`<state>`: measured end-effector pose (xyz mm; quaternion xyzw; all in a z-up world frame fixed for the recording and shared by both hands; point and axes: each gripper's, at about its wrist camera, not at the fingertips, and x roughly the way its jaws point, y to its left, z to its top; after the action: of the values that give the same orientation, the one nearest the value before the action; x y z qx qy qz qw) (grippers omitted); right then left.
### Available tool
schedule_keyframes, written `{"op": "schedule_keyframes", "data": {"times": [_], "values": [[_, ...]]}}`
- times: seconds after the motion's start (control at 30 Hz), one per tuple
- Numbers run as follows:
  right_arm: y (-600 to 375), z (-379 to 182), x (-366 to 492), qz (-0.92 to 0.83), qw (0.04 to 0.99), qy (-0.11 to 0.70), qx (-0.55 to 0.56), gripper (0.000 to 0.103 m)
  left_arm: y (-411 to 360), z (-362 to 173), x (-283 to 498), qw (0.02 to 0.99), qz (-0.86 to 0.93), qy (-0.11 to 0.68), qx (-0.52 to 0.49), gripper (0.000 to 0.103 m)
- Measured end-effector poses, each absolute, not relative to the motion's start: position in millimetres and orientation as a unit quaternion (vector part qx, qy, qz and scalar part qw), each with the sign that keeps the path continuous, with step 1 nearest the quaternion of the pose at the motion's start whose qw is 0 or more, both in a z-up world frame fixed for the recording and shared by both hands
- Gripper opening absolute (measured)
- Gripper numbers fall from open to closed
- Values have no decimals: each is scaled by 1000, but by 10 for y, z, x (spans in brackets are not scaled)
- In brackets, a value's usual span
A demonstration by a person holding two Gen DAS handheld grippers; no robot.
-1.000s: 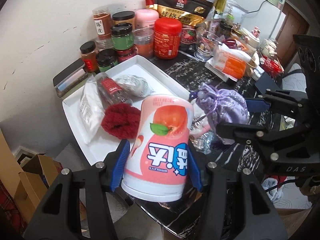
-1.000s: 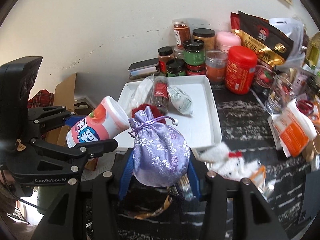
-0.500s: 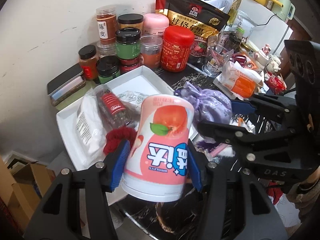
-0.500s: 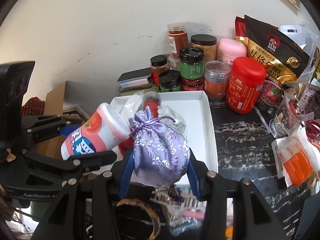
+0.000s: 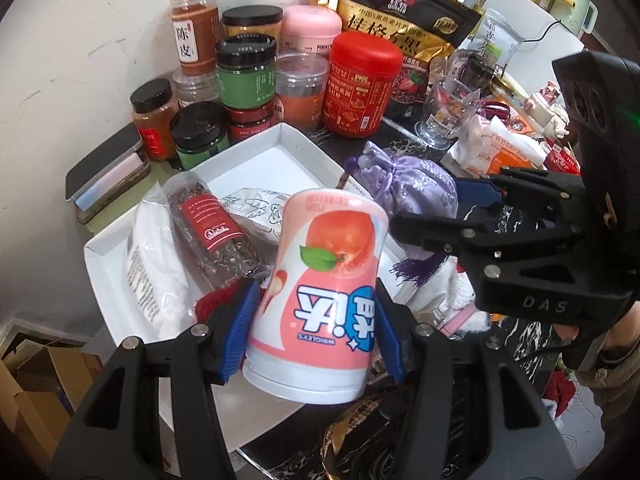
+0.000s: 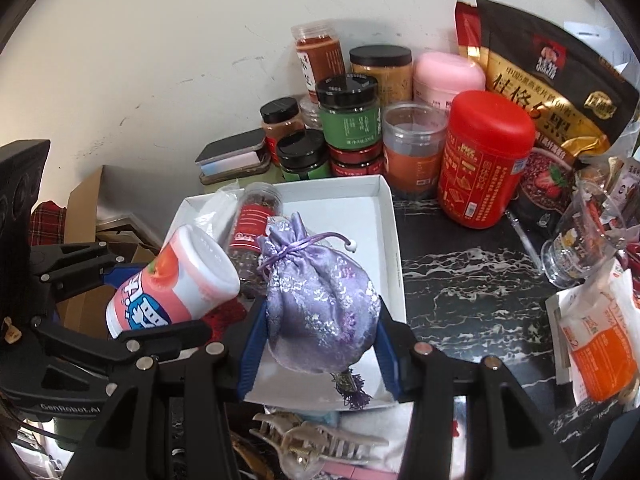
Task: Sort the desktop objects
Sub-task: 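Lift and carry the gum bottle and purple sachet over the white tray, then lower the gum bottle and sachet into the tray and open both tools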
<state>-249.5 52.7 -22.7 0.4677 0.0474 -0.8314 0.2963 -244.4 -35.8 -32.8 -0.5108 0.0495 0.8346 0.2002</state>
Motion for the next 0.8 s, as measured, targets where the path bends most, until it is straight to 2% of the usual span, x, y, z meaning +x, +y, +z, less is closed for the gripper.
{"op": "schedule_keyframes", "data": {"times": [0.67, 0.8], "values": [[375, -752, -2771, -803, 310, 61, 505, 50, -284, -917, -2688, 184, 816, 56, -546, 53], [361, -767, -2787, -802, 306, 65, 509, 55, -265, -952, -2701, 185, 815, 59, -546, 53]]}}
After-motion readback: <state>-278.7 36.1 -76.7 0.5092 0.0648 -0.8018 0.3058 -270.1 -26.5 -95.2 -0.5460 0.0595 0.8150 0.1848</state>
